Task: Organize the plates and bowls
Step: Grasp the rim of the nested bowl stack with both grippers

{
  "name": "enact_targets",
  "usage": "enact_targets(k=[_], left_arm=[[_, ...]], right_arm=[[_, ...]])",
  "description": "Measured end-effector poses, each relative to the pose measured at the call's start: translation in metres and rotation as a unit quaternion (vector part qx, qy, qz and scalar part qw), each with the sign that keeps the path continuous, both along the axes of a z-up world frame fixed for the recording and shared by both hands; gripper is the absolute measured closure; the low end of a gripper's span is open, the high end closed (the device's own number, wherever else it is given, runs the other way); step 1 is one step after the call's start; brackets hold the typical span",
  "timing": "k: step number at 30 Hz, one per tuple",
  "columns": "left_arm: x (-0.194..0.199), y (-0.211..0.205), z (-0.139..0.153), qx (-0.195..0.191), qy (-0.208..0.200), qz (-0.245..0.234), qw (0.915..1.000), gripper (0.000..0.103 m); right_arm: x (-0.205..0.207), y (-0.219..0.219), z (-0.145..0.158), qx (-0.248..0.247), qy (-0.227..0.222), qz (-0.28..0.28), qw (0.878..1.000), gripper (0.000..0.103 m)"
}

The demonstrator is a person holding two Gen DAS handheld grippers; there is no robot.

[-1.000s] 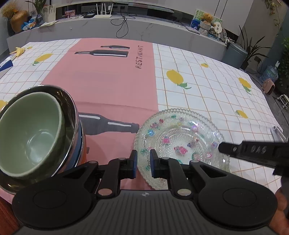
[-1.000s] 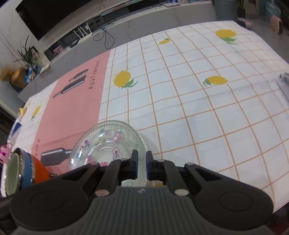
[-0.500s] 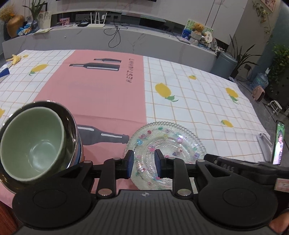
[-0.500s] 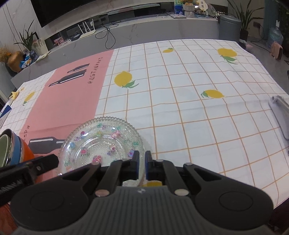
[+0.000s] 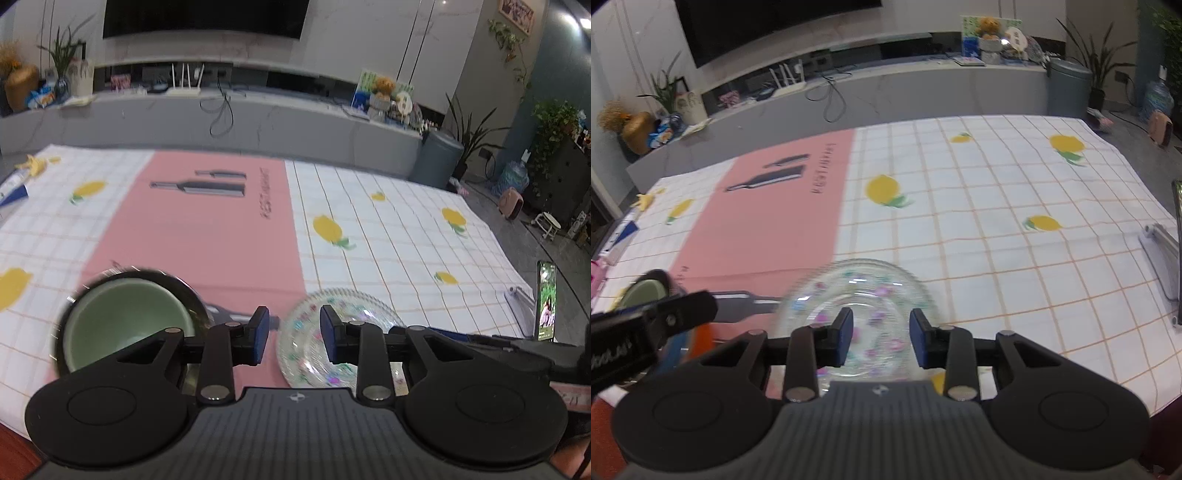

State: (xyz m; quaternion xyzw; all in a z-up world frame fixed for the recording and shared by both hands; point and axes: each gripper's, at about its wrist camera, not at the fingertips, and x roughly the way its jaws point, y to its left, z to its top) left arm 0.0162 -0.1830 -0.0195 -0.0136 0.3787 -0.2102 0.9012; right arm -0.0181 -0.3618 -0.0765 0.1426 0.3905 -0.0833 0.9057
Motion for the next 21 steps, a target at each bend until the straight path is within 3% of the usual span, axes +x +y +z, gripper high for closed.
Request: enact_targets(k=[5, 8, 17, 21], left_arm=[[0.001, 0.027, 0.016, -0.004, -0.032, 0.013, 0.9994, 0.063], [0.004, 0.049, 0.021, -0.016, -0.039, 0.025, 0.9988, 0.056], [0.017, 0.117, 0.019, -0.052, -0.028, 0.073, 0.9956, 0.041], [0.024, 0.144, 0.008, -0.059, -0.01, 0.099, 0.9933, 0.032]], right_arm=[[-0.005, 0.028, 0.017, 0.008, -0.019, 0.012, 1.0, 0.054], [-0.006, 0.042, 0.023, 0.032, -0.027, 0.015, 0.999, 0.052], [0.0, 0.081, 0.02, 0.129, -0.023, 0.006, 0.991, 0.032], [0.008, 0.098, 0.01, 0.142, -0.006, 0.008, 0.99, 0.027]])
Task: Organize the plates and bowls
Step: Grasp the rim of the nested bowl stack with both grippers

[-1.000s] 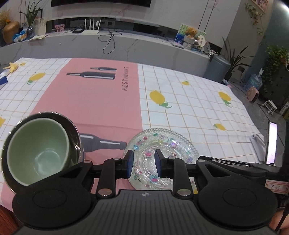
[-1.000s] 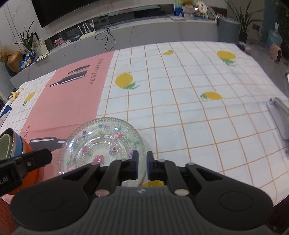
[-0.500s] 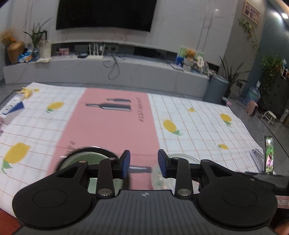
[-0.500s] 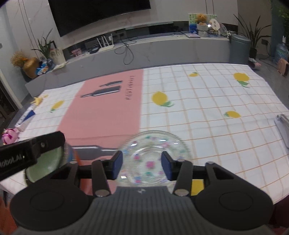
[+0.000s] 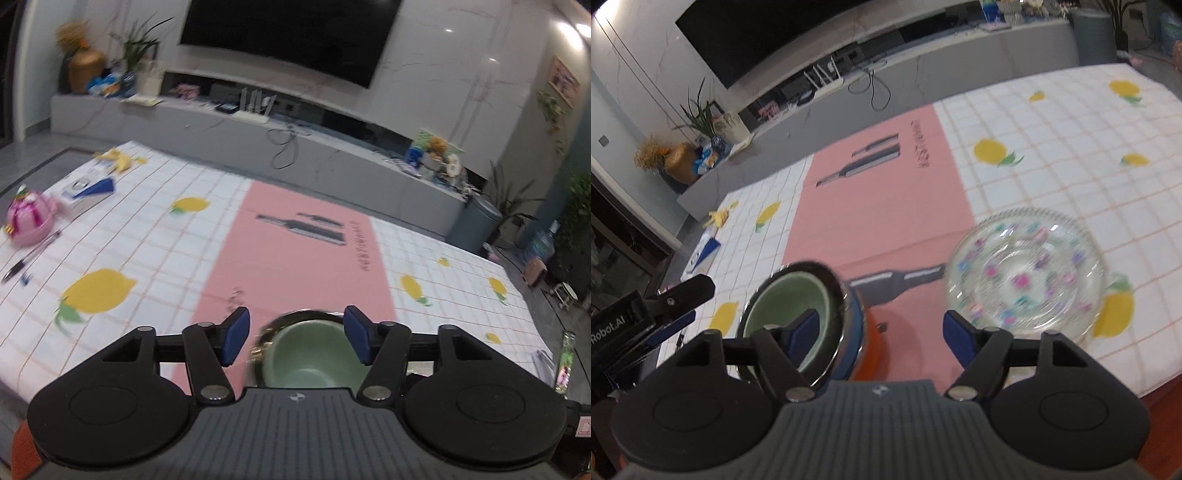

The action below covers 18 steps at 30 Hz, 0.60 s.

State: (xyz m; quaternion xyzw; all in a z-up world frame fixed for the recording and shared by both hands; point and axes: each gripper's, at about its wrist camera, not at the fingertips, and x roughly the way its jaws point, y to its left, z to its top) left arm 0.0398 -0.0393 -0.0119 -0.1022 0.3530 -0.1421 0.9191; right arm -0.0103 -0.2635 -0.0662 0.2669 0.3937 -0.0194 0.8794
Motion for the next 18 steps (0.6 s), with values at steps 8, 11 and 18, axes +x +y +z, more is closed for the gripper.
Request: enact_targets(k=[8, 11, 18], left_arm=[[0.02, 0.037, -0.047, -0.112, 0.127, 0.014, 0.9855, 0.03], [0.025, 0.041, -0.059, -0.129, 0.144, 0.025, 0.9808, 0.03], [0.034, 0.041, -0.078, -0.157, 0.177, 0.034, 0.971, 0.032]], right_arm=[[0.011, 0.01, -0.026, 0.047, 0.038, -0.01, 0.998, 0.019], [0.014, 0.01, -0.033, 0.072, 0.048, -0.018, 0.996, 0.019], [0.028, 0.013, -0.042, 0.094, 0.064, -0.024, 0.993, 0.022]])
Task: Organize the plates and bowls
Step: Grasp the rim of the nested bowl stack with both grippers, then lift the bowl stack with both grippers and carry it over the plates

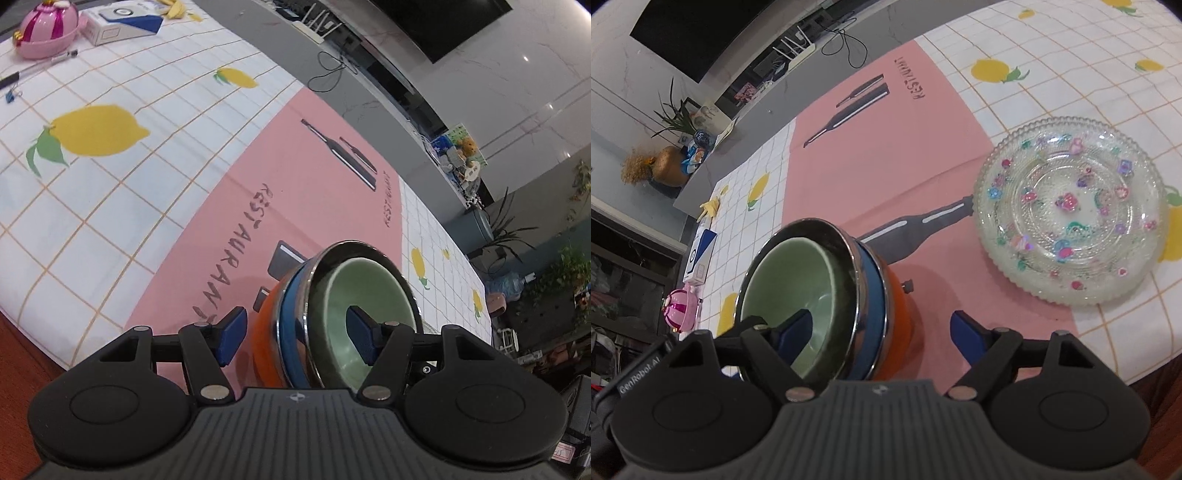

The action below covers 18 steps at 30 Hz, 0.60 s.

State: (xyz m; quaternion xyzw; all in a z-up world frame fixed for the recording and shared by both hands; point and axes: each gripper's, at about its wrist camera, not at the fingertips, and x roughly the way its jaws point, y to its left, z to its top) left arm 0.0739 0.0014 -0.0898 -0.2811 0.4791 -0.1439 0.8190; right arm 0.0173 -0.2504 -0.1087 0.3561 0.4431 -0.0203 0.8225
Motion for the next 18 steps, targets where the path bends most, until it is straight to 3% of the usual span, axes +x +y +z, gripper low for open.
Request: enact_targets(k=[10, 18], left_arm=[[0.012, -0.014, -0.014, 0.005, 0.015, -0.021, 0.9996, 0.034], [0.019, -0.011, -0.023, 0.007, 0.036, -0.025, 0.999, 0.046]], right_arm=[[0.016, -0.003, -0.016, 0.046, 0.02, -0.001, 0.999, 0.027], [0.021, -0.009, -0.024, 0.067, 0.026, -0.01, 0.997, 0.035]])
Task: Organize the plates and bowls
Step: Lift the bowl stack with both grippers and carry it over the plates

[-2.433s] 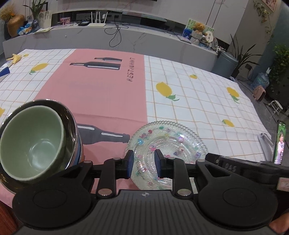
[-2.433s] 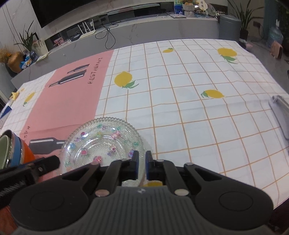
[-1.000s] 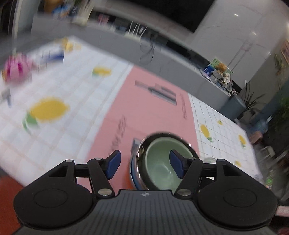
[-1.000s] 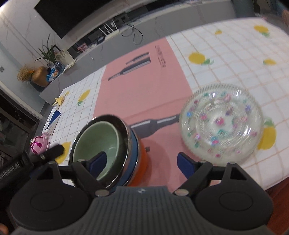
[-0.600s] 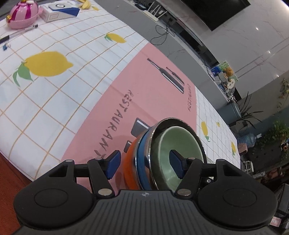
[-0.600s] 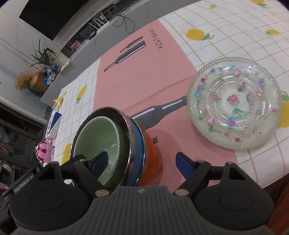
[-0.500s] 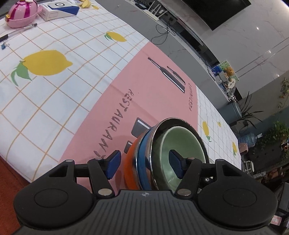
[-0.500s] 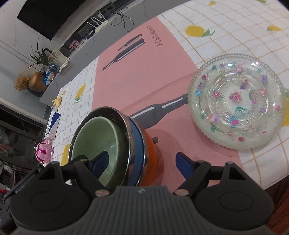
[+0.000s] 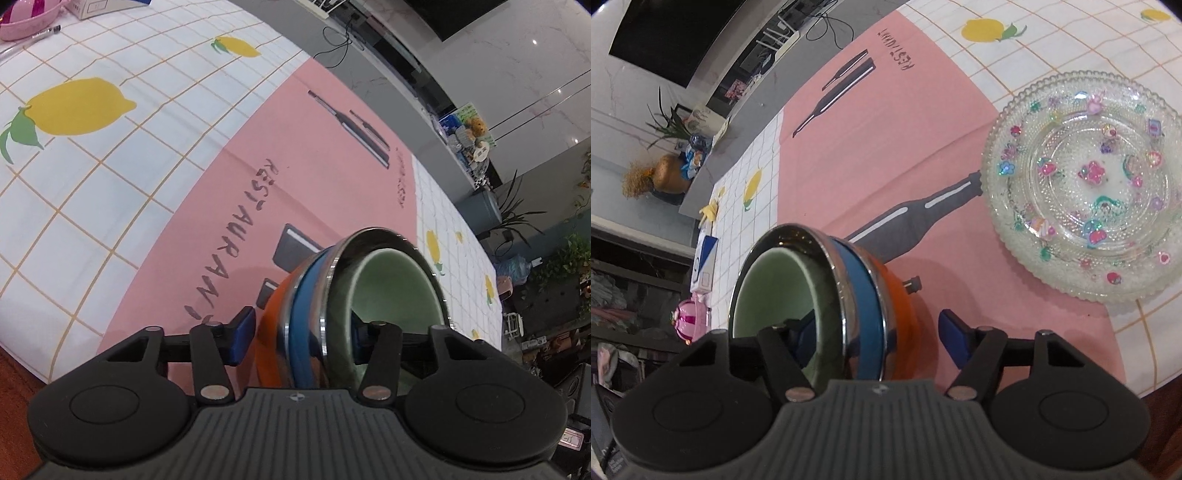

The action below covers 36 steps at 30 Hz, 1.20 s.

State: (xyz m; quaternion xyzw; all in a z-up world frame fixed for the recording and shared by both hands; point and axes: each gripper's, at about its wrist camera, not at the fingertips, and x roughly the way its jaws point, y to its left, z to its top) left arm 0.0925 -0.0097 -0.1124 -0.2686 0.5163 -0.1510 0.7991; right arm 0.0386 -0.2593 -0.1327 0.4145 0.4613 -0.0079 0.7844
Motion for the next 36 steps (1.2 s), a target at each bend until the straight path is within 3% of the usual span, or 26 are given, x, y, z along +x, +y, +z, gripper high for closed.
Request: enact_targets(k=[7, 23, 36], left_arm=[[0.001, -0.003, -0.001, -0.005, 0.004, -0.007, 1.0, 0.049], [-0.006, -0.007, 0.007, 0.013, -0.017, -0.011, 0.9997, 0.05], [-0.018, -0.024, 0.031, 0.006, -0.043, -0.024, 0.9988, 0.05]], right_arm=[[-0.001, 0.002, -0.003, 0.016, -0.001, 0.002, 1.0, 0.05], [-0.011, 0.001, -0.004, 0.03, 0.0, -0.006, 1.0, 0.053], [-0.031, -0.015, 0.022, 0.023, -0.032, -0.011, 0.999, 0.052]])
